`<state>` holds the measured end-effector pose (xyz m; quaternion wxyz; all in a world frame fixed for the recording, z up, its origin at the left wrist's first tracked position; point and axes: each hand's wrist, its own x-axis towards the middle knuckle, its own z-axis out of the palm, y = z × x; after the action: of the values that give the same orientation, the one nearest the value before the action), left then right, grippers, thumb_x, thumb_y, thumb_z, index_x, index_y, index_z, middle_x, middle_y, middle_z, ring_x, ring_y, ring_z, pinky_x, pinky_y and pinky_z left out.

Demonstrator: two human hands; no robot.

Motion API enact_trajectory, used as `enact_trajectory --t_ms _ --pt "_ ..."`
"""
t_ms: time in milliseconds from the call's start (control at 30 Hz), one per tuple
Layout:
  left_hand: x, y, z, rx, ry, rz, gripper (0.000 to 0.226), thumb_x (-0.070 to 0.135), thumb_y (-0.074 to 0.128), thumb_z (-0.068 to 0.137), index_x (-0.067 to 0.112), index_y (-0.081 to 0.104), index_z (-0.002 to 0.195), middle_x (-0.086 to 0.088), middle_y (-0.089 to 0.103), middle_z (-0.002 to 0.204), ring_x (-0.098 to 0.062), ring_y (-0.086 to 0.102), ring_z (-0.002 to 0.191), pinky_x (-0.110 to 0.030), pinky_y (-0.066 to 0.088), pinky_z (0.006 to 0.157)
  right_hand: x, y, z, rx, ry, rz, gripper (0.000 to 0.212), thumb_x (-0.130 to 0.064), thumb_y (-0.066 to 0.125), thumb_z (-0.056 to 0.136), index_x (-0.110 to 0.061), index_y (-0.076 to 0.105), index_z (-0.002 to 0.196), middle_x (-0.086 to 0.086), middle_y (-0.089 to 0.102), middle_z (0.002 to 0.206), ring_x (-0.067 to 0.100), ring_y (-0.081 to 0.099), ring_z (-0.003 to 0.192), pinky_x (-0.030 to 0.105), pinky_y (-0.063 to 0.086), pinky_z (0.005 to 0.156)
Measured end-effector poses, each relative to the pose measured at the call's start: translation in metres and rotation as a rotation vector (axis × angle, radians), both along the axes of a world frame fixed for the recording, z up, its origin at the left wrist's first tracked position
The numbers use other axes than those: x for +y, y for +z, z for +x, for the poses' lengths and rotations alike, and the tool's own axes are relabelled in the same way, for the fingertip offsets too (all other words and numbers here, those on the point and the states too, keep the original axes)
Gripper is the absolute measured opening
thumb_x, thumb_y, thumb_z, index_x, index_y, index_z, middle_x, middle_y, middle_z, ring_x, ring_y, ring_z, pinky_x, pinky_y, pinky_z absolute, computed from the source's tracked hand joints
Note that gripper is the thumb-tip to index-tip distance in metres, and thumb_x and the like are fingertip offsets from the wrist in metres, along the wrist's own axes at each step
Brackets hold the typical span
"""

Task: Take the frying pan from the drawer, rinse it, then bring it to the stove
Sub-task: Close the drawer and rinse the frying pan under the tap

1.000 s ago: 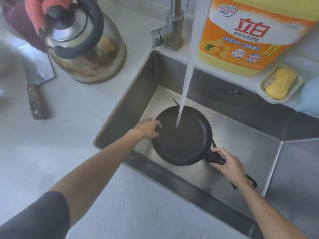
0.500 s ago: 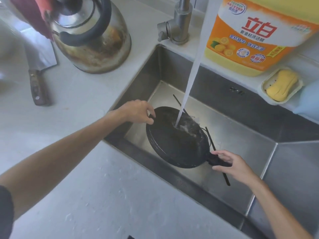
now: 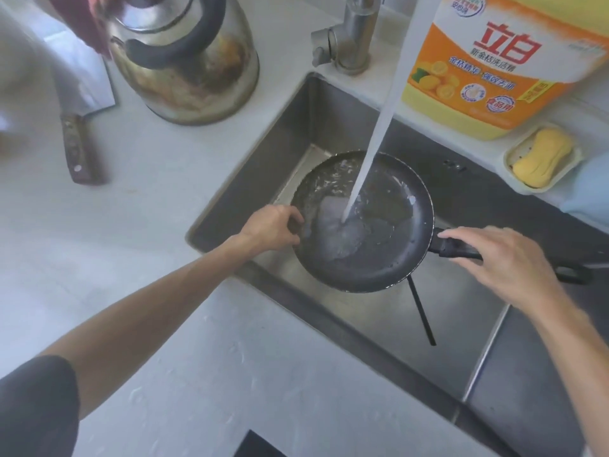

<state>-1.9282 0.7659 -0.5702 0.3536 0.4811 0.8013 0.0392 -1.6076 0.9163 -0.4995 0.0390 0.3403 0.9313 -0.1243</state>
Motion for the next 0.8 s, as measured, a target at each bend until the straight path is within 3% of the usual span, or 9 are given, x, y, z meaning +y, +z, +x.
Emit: enact_trajectory --t_ms 133,233,300,433,500,567,633,733,800 --pt "-0.003 0.017 -0.009 0.096 0.050 0.217 0.039 0.022 0.066 0.073 0.028 0.065 0.112 0.001 0.059 0.092 -0.020 0.061 0.087 -0.032 0.049 0.078 -0.017 -0.023 0.003 0.131 -0.093 -0.040 0.033 -0.019 0.075 0.074 -0.026 0.064 0.104 -0.007 0.070 0.093 0.017 0.053 0.074 0.030 0.035 0.067" --pt "-0.003 0.036 -0.020 0.167 0.034 0.347 0.035 0.020 0.063 0.075 0.028 0.068 0.108 0.003 0.057 0.084 -0.020 0.060 0.083 -0.036 0.052 0.076 -0.032 -0.042 0.003 0.196 -0.202 -0.220 0.037 -0.016 0.074 0.074 -0.029 0.061 0.106 -0.002 0.069 0.090 0.022 0.061 0.077 0.031 0.042 0.072" --pt "-0.004 0.048 -0.026 0.193 0.042 0.409 0.032 0.021 0.063 0.076 0.029 0.071 0.105 0.001 0.063 0.085 -0.018 0.060 0.080 -0.034 0.052 0.073 -0.043 -0.051 -0.001 0.221 -0.297 -0.377 0.041 -0.015 0.075 0.073 -0.037 0.058 0.103 -0.006 0.068 0.090 0.015 0.062 0.082 0.023 0.042 0.075" --pt "0.000 0.068 -0.025 0.221 0.053 0.378 0.032 0.024 0.062 0.075 0.034 0.071 0.103 0.005 0.068 0.088 -0.015 0.061 0.081 -0.030 0.047 0.074 -0.058 -0.065 -0.002 0.273 -0.367 -0.638 0.054 -0.012 0.077 0.070 -0.055 0.053 0.090 -0.033 0.065 0.090 -0.017 0.059 0.091 -0.001 0.036 0.080" --pt "0.002 0.073 -0.023 0.208 0.052 0.312 0.031 0.027 0.062 0.075 0.036 0.071 0.102 0.006 0.071 0.089 -0.016 0.065 0.088 -0.032 0.049 0.079 -0.056 -0.067 0.003 0.252 -0.365 -0.664 0.054 -0.013 0.077 0.070 -0.057 0.052 0.090 -0.027 0.066 0.095 -0.021 0.056 0.093 -0.001 0.036 0.083" --pt "0.002 0.072 -0.021 0.191 0.034 0.231 0.031 0.029 0.062 0.074 0.035 0.071 0.103 0.006 0.074 0.090 -0.016 0.067 0.091 -0.032 0.050 0.082 -0.051 -0.062 0.008 0.202 -0.345 -0.642 0.048 -0.018 0.077 0.072 -0.055 0.053 0.092 -0.025 0.065 0.097 -0.016 0.058 0.093 0.009 0.041 0.088" --pt "0.000 0.067 -0.017 0.175 -0.007 0.144 0.032 0.028 0.063 0.074 0.034 0.070 0.105 0.008 0.074 0.089 -0.017 0.067 0.092 -0.032 0.051 0.083 -0.042 -0.053 0.013 0.117 -0.304 -0.572 0.041 -0.024 0.075 0.073 -0.050 0.055 0.098 -0.021 0.067 0.095 0.005 0.064 0.089 0.028 0.047 0.085" --pt "-0.004 0.052 -0.005 0.124 -0.046 0.027 0.034 0.027 0.063 0.074 0.036 0.068 0.107 0.009 0.070 0.084 -0.018 0.066 0.091 -0.029 0.048 0.077 -0.028 -0.033 0.020 0.012 -0.196 -0.412 0.036 -0.028 0.074 0.075 -0.042 0.058 0.104 -0.010 0.067 0.087 0.018 0.062 0.077 0.031 0.044 0.067" --pt "-0.006 0.041 0.002 0.082 -0.042 -0.005 0.035 0.025 0.063 0.075 0.037 0.066 0.108 0.010 0.063 0.080 -0.017 0.063 0.089 -0.026 0.043 0.072 -0.019 -0.023 0.024 0.000 -0.109 -0.257 0.037 -0.029 0.074 0.074 -0.038 0.060 0.107 -0.005 0.070 0.087 0.023 0.062 0.077 0.032 0.045 0.065"
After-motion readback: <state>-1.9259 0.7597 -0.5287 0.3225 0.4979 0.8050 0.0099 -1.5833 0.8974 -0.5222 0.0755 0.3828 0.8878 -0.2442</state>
